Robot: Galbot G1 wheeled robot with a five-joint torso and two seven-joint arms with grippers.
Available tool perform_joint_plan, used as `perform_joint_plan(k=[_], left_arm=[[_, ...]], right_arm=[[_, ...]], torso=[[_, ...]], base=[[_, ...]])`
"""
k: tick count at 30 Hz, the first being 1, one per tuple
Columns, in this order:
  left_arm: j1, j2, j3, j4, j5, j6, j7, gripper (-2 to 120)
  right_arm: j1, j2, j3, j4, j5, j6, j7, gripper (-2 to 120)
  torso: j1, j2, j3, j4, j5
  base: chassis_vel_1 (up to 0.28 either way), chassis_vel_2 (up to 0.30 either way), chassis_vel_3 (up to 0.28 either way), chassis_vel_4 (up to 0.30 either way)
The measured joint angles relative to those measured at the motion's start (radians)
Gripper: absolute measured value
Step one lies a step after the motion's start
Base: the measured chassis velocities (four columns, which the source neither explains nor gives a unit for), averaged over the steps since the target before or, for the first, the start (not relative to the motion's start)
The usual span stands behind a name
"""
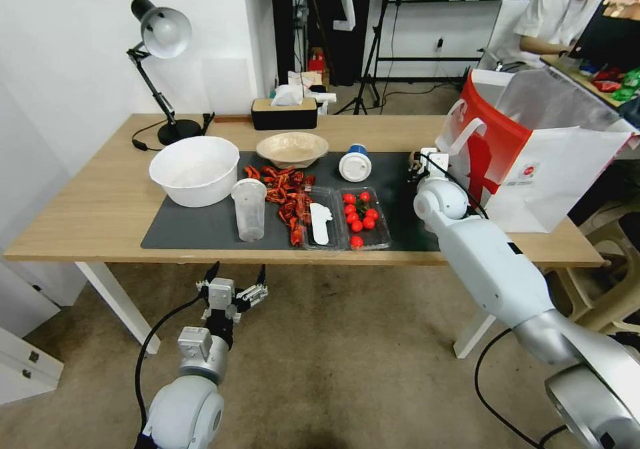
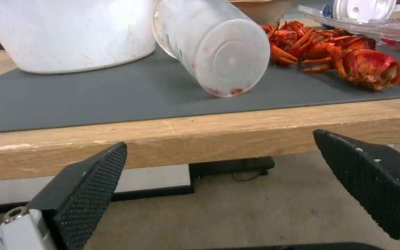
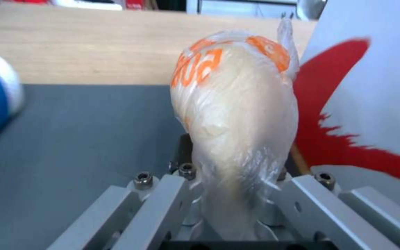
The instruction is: Pick up the trash from the table and place it into the takeout bag.
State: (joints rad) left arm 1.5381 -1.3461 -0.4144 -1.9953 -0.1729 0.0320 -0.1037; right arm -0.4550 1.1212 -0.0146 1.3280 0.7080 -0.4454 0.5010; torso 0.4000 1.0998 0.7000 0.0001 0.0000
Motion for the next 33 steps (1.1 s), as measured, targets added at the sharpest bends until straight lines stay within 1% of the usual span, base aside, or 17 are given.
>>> perform_joint_plan(k=[2, 3, 6, 7, 9, 10, 11, 12, 14, 15, 16, 18, 21, 22, 25, 28, 33], left_arm=[[0.002, 0.000, -0.001, -0.005, 0.001, 0.000, -0.002, 100], [0.002, 0.000, -0.001, -0.005, 0.001, 0.000, -0.002, 100], [0.004, -0.003, -0.002, -0.014, 0.005, 0.000, -0.005, 100], [0.004, -0.003, -0.002, -0.014, 0.005, 0.000, -0.005, 100], [0.009, -0.006, -0.002, -0.018, 0.015, 0.000, -0.006, 100], [0.011, -0.008, -0.002, -0.019, 0.019, 0.000, -0.006, 100], [0.011, -0.008, -0.002, -0.019, 0.019, 0.000, -0.006, 100], [0.014, -0.009, -0.001, -0.021, 0.024, 0.000, -0.008, 100], [0.020, -0.011, -0.001, -0.023, 0.029, 0.000, -0.008, 100], [0.020, -0.011, -0.001, -0.023, 0.029, 0.000, -0.008, 100], [0.022, -0.012, -0.002, -0.025, 0.031, -0.001, -0.009, 100], [0.024, -0.013, -0.003, -0.026, 0.032, -0.001, -0.009, 100], [0.029, -0.018, -0.011, -0.029, 0.034, -0.002, -0.009, 100], [0.029, -0.018, -0.011, -0.029, 0.034, -0.002, -0.009, 100], [0.030, -0.024, -0.012, -0.029, 0.038, -0.003, -0.010, 100], [0.029, -0.028, -0.010, -0.029, 0.043, -0.003, -0.010, 100], [0.026, -0.036, -0.001, -0.028, 0.053, -0.003, -0.010, 100]], right_arm=[[-0.045, -0.033, 0.010, 0.089, 0.000, 0.000, -0.001, 7], [-0.045, -0.033, 0.010, 0.089, 0.000, 0.000, -0.001, 7], [-0.108, -0.072, 0.046, 0.226, 0.001, -0.001, 0.001, 7], [-0.108, -0.072, 0.046, 0.226, 0.001, -0.001, 0.001, 7], [-0.171, -0.106, 0.088, 0.343, 0.010, -0.008, 0.003, 7], [-0.194, -0.117, 0.101, 0.379, 0.015, -0.014, 0.002, 7], [-0.194, -0.117, 0.101, 0.379, 0.015, -0.014, 0.002, 7], [-0.238, -0.139, 0.125, 0.439, 0.023, -0.023, 0.003, 7], [-0.295, -0.168, 0.153, 0.511, 0.030, -0.032, 0.002, 7], [-0.295, -0.168, 0.153, 0.511, 0.030, -0.032, 0.002, 7], [-0.327, -0.185, 0.166, 0.555, 0.033, -0.036, -0.001, 7], [-0.343, -0.194, 0.174, 0.576, 0.035, -0.038, -0.005, 7], [-0.415, -0.238, 0.222, 0.678, 0.040, -0.047, -0.038, 7], [-0.415, -0.238, 0.222, 0.678, 0.040, -0.047, -0.038, 7], [-0.456, -0.270, 0.258, 0.747, 0.044, -0.051, -0.071, 7], [-0.476, -0.293, 0.285, 0.785, 0.055, -0.054, -0.091, 7], [-0.498, -0.350, 0.347, 0.867, 0.111, -0.063, -0.114, 7]], torso=[[0.000, 0.000, 0.000, 0.0000, 0.0001], [0.000, 0.000, 0.000, 0.0000, 0.0001], [0.000, 0.000, 0.000, -0.0001, 0.0001], [0.000, 0.000, 0.000, -0.0001, 0.0001], [0.000, 0.000, 0.000, 0.0000, -0.0001], [0.000, 0.000, 0.000, 0.0000, -0.0002], [0.000, 0.000, 0.000, 0.0000, -0.0002], [0.000, 0.000, 0.000, -0.0002, 0.0001], [0.000, 0.000, 0.000, -0.0003, 0.0002], [0.000, 0.000, 0.000, -0.0003, 0.0002], [0.000, 0.000, 0.000, -0.0003, 0.0001], [0.000, 0.000, 0.000, -0.0003, 0.0003], [0.000, 0.000, 0.000, 0.0000, 0.0002], [0.000, 0.000, 0.000, 0.0000, 0.0002], [0.000, 0.000, 0.000, -0.0001, 0.0001], [0.000, 0.000, 0.000, 0.0000, 0.0001], [0.000, 0.000, 0.000, -0.0001, 0.0001]], base=[[0.000, 0.000, 0.000, 0.000], [0.000, 0.000, 0.000, 0.000], [0.000, 0.000, 0.000, 0.000], [0.000, 0.000, 0.000, 0.000], [0.000, 0.000, 0.000, 0.000], [0.000, 0.000, 0.000, 0.000], [0.000, 0.000, 0.000, 0.000], [0.000, 0.000, 0.000, 0.000], [0.000, 0.000, 0.000, 0.000], [0.000, 0.000, 0.000, 0.000], [0.000, 0.000, 0.000, 0.000], [0.000, 0.000, 0.000, 0.000], [0.000, 0.000, 0.000, 0.000], [0.000, 0.000, 0.000, 0.000], [0.000, 0.000, 0.000, 0.000], [0.000, 0.000, 0.000, 0.000], [0.000, 0.000, 0.000, 0.000]])
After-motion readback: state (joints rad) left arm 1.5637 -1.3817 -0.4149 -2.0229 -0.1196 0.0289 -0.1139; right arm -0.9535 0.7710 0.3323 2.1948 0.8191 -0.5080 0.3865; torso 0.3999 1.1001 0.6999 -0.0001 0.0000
